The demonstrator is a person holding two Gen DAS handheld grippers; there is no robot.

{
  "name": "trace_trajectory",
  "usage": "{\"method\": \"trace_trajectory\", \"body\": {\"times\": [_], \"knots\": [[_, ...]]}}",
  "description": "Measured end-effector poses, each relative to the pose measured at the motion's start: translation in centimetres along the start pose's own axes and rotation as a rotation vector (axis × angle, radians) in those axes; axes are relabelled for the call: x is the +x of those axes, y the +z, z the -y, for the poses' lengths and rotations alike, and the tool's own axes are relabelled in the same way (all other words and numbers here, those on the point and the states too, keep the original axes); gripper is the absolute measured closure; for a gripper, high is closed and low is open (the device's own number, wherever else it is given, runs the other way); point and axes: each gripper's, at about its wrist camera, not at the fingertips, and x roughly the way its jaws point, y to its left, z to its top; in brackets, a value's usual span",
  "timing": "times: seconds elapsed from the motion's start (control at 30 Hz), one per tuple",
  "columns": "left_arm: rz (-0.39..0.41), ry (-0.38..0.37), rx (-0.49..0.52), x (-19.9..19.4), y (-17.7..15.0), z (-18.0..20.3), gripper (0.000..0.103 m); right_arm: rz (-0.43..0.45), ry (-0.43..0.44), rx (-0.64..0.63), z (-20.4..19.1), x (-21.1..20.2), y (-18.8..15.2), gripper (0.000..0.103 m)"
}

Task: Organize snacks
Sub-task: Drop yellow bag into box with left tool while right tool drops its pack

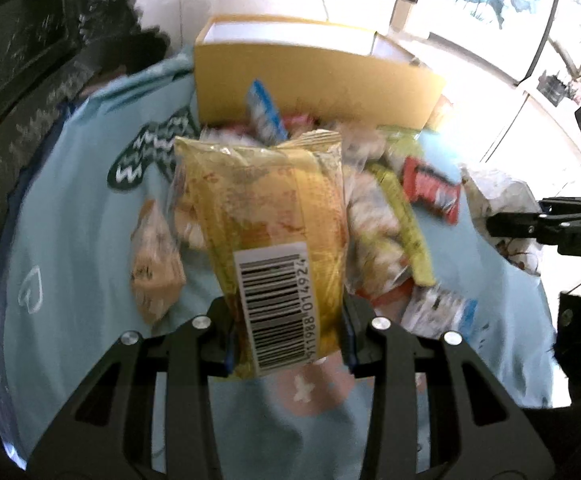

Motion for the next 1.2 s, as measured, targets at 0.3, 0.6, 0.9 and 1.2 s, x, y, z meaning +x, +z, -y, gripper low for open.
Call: {"method": "trace_trajectory", "body": {"times": [0.3,0.6,0.9,1.2], "knots": [[0.154,-0.032,0.015,-3.7,7.2,1.6,0.065,0.169,0.018,-0.028,-1.6,-5.5,5.6,0.065],[0.259,-0.008,0.002,-4.4,19.4,2.1,0.064,0.292,-0.062,-0.027,-0.9,-8.4,15.9,0.065],[0.251,0.086,0.016,0.5,28.4,1.0,0.042,0.341,-0.165,0.032,2.1,-6.5,25.0,0.06],[0.18,0.149,-0.005,4.2,28.7,-1.2,0.015,0.283,-0.233,0.054,3.7,-3.7,25.3,0.05]]}}
